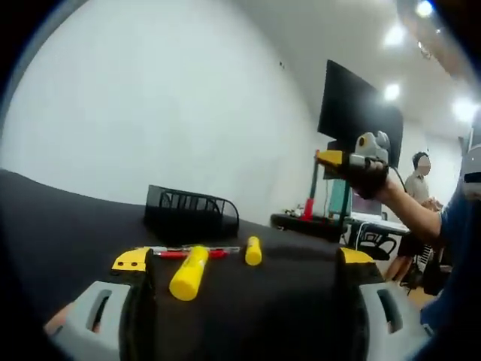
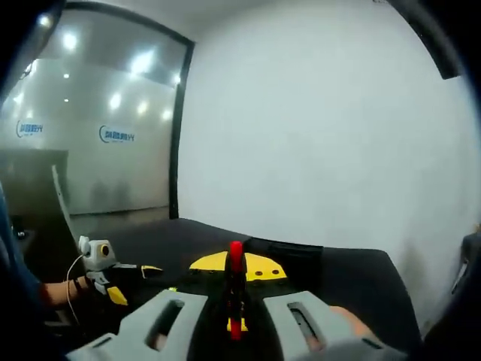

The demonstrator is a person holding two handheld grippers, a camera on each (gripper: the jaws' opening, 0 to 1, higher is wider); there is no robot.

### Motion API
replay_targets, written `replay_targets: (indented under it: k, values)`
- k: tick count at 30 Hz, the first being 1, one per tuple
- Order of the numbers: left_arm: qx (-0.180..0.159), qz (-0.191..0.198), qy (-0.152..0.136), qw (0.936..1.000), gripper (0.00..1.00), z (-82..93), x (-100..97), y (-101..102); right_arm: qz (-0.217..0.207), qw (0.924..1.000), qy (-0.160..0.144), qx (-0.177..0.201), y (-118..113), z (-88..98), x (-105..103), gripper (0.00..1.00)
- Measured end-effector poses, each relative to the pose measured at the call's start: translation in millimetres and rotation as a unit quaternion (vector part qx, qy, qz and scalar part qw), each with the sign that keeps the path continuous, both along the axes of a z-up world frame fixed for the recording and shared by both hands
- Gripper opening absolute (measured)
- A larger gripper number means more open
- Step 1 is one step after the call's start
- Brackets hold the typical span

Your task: Pick up pens and glue sticks and place them into the holder.

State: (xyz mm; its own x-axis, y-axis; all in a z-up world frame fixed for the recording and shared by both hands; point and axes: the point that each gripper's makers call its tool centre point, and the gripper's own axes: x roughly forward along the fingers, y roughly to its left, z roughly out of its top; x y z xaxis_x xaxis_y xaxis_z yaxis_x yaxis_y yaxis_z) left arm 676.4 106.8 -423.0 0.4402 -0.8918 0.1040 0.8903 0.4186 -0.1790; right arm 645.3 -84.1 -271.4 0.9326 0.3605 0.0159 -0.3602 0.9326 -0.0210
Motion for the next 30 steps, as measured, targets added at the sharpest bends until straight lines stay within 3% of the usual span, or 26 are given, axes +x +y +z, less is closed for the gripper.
replay_targets:
  k: [16, 30]
  values:
    - [-0.001, 0.001, -0.007, 1.0, 0.96, 3.9, -6.9, -2.4, 0.016, 0.9998, 0.001, -0.012, 9.1, 2.6, 88.0, 0.03]
    - [0.01, 0.003, -0.009, 0.9999, 0.96, 2.0, -10.2, -5.8, 0.041, 0.9988, -0.017, -0.02, 32.4, 26.2, 149.5, 0.03]
